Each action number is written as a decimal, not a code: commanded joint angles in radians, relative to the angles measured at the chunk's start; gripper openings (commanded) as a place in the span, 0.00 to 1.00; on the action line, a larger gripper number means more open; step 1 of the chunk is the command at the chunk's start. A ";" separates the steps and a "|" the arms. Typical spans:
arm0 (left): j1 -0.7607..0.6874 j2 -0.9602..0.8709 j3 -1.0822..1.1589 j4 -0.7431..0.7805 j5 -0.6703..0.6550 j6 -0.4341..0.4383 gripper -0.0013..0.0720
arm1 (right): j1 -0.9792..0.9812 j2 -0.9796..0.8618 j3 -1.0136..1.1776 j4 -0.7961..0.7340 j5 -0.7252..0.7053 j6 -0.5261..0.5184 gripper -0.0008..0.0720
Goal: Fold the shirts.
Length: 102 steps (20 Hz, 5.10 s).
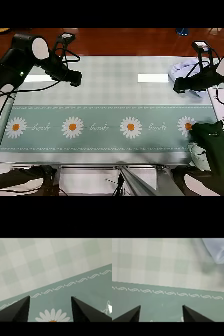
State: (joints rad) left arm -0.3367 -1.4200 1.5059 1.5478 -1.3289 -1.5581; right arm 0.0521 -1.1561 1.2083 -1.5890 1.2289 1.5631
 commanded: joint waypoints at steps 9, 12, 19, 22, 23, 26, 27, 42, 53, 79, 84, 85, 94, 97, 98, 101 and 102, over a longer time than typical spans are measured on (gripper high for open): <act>0.000 0.000 0.000 0.000 0.000 0.000 0.86 | 0.001 0.000 0.000 0.000 0.000 0.000 0.84; 0.000 0.000 0.000 0.000 0.000 0.000 0.86 | 0.001 0.000 0.000 0.000 0.000 0.000 0.84; 0.000 -0.002 0.000 -0.003 0.012 0.000 0.86 | 0.001 0.000 0.000 0.013 -0.010 0.006 0.84; 0.000 -0.013 0.000 -0.003 0.073 0.000 0.86 | 0.001 0.000 0.000 0.049 -0.086 0.008 0.84; -0.001 -0.018 0.000 -0.003 0.093 0.000 0.86 | 0.001 0.000 0.000 0.070 -0.151 0.008 0.84; -0.002 -0.034 0.000 -0.003 0.144 0.000 0.86 | 0.001 0.001 0.001 0.144 -0.381 -0.002 0.84; -0.002 -0.037 0.000 -0.003 0.144 0.001 0.86 | 0.001 0.000 0.000 0.121 -0.463 -0.011 0.84; 0.004 -0.047 0.000 -0.045 0.096 0.000 0.85 | -0.467 -0.416 0.043 -0.027 -0.674 0.485 0.83; 0.004 -0.035 0.019 -0.114 0.096 0.001 0.85 | -0.321 -0.534 0.046 0.019 -0.682 0.462 0.05; 0.005 0.437 0.261 -0.344 -0.239 0.079 0.84 | 0.068 0.420 0.085 0.529 0.007 0.043 0.04; 0.005 0.436 0.114 -0.342 -0.251 0.042 0.84 | 0.399 0.084 0.086 0.492 -0.206 0.029 0.05; 0.005 0.436 0.090 -0.333 -0.266 0.042 0.84 | 0.476 0.006 0.086 0.493 -0.272 0.030 0.05; 0.006 0.436 -0.211 -0.148 -0.249 0.035 0.83 | 0.644 -0.251 0.086 0.357 -0.257 0.021 0.69; 0.006 0.436 -0.389 -0.150 -0.142 0.035 0.85 | 0.487 -0.117 0.086 0.090 -0.121 0.035 0.84; 0.010 0.436 -0.454 -0.152 -0.108 0.035 0.85 | 0.426 -0.081 0.086 -0.046 -0.067 0.054 0.84; 0.084 0.436 -0.626 -0.272 -0.002 0.073 0.86 | 0.163 -0.019 0.085 -0.193 0.037 0.039 0.84; 0.133 0.436 -0.678 -0.370 0.041 0.123 0.86 | 0.061 -0.011 0.085 -0.138 0.055 0.019 0.84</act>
State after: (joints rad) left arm -0.2756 -0.9840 0.9791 1.3319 -1.4094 -1.5047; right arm 0.3351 -1.2182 1.2945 -1.6196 1.1713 1.6039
